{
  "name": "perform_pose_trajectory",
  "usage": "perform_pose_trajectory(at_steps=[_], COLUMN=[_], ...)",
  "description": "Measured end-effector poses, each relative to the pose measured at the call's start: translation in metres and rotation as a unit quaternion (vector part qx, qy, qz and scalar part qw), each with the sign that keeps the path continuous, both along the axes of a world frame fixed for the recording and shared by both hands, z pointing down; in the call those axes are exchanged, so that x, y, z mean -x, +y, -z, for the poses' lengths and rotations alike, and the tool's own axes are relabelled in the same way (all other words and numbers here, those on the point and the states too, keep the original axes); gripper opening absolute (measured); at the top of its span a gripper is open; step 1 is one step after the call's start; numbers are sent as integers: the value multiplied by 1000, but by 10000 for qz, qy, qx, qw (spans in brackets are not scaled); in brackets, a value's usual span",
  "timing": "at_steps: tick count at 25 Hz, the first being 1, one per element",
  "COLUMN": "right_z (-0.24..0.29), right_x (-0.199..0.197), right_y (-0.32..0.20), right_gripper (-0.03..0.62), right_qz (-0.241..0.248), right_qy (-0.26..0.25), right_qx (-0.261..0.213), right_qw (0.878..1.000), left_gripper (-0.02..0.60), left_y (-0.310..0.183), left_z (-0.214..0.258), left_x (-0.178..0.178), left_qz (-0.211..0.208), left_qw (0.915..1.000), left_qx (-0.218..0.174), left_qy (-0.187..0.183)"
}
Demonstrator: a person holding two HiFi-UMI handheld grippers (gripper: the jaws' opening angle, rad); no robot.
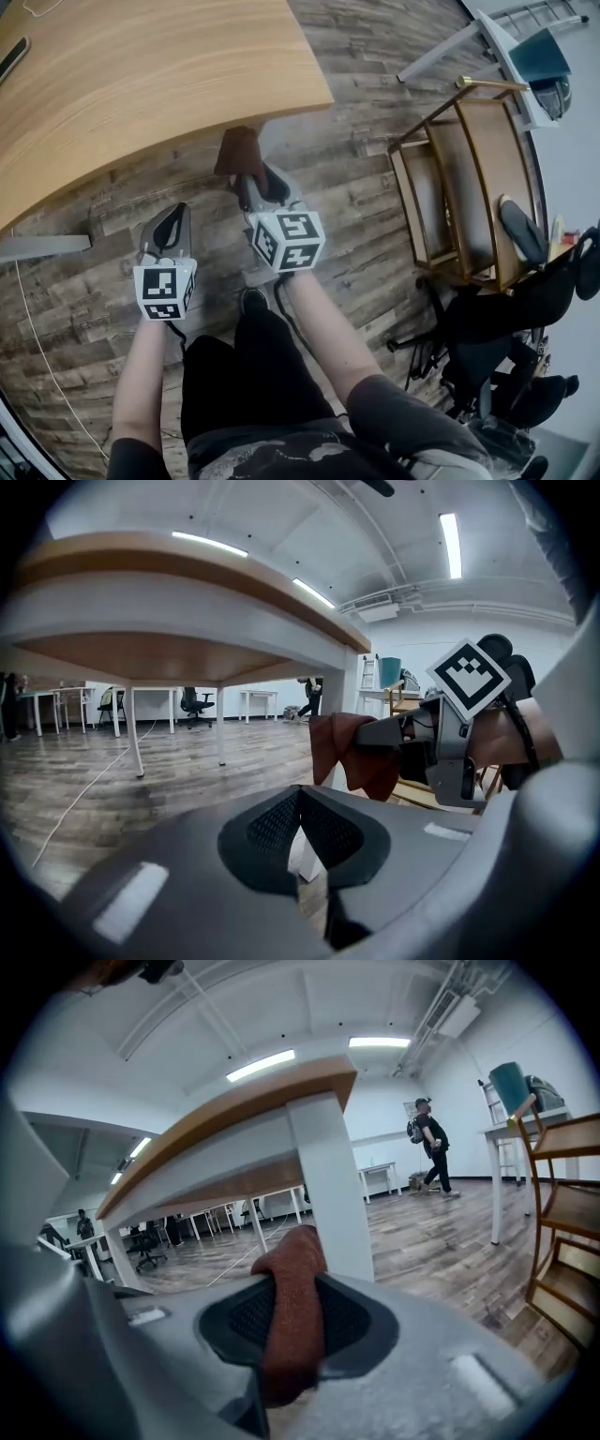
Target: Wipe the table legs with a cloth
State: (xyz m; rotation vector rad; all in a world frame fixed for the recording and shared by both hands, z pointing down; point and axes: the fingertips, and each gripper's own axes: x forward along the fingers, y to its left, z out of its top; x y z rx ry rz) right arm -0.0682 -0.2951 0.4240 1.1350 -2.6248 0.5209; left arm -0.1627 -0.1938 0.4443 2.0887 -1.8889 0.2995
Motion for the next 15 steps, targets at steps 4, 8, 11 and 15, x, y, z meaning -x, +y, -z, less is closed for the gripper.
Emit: perform_pose_trajectory(at_steps=[4,8,11,15], right_z=[-52,-109,-155,-212], right_x=[-3,-4,-5,1], right_y=[8,8,6,-1], right_gripper=[86,86,86,86], right_qz=[38,119,125,245], right_qy=[192,340,402,562], right_qx=[106,234,297,205], right_qw=[9998,9991,9987,9979], left_gripper=[18,18,18,18], left_y=[2,-2,-2,-6], left_z=[-49,-98,-141,-199], left_x=[3,11,16,27], left_qz=[-77,-73,-97,-108], left_qw=[9999,9998,9998,9997], left_qx=[105,147,163,194], left_qy=[31,86,94,68])
